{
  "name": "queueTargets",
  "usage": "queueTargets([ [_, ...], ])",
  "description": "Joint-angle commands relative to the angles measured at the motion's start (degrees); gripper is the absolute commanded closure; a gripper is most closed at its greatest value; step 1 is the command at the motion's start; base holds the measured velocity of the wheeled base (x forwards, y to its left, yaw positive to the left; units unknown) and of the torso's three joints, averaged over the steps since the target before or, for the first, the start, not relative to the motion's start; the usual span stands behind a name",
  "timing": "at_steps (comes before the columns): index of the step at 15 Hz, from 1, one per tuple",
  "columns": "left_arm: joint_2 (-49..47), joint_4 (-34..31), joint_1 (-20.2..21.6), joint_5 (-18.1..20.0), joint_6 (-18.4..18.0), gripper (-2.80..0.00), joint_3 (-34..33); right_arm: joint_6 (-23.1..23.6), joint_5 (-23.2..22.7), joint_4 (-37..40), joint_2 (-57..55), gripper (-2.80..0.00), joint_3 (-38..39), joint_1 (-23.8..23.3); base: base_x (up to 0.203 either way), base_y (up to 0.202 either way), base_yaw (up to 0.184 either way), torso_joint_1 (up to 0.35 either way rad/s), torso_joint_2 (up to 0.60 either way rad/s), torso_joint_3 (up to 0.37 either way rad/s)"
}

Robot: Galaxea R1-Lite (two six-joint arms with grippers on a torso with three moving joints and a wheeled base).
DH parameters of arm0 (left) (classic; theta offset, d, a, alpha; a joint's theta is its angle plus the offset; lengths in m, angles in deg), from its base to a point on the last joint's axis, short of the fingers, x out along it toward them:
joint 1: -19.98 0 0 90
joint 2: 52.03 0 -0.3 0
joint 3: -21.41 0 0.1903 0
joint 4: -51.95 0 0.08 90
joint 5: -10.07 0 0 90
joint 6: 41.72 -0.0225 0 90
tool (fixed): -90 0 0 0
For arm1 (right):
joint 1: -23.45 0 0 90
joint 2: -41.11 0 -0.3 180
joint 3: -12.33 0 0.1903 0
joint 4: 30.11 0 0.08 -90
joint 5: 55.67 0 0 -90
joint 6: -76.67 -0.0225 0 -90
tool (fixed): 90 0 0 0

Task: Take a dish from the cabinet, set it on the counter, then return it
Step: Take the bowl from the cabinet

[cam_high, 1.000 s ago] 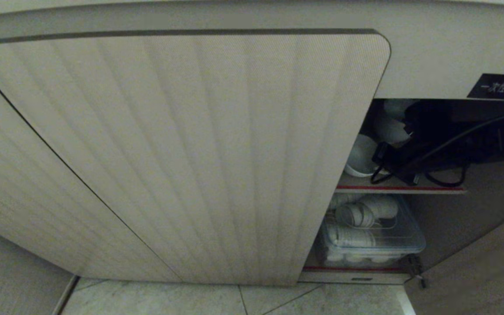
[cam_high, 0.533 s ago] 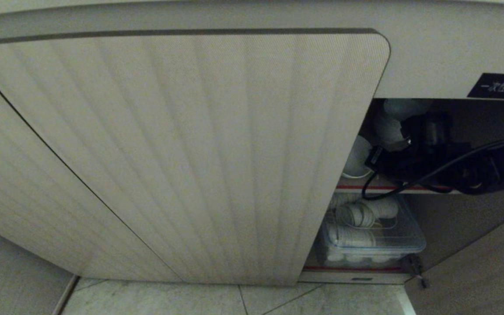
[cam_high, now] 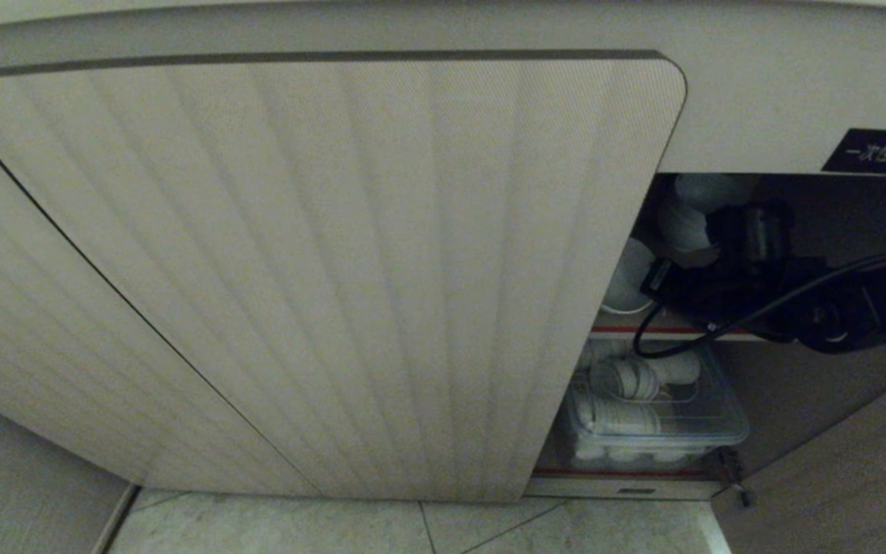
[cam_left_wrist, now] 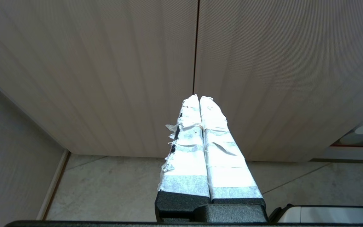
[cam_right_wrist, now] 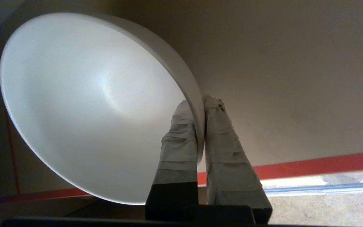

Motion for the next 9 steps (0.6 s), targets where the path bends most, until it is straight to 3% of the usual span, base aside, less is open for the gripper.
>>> queueTargets([
  [1,0.02,0.02,0.0,0.01,0.03,0.0,0.0,-0.21,-0.1,-0.13,1.18,0.0,0.74,-0.01,0.0,0.0,0.0,0.0,0.0,0.0],
  [9,0.02,0.02,0.0,0.01,0.03,0.0,0.0,0.27,0.19,-0.34,6.7,0.0,7.95,-0.09,0.0,0.0,0.0,0.0,0.0,0.0],
])
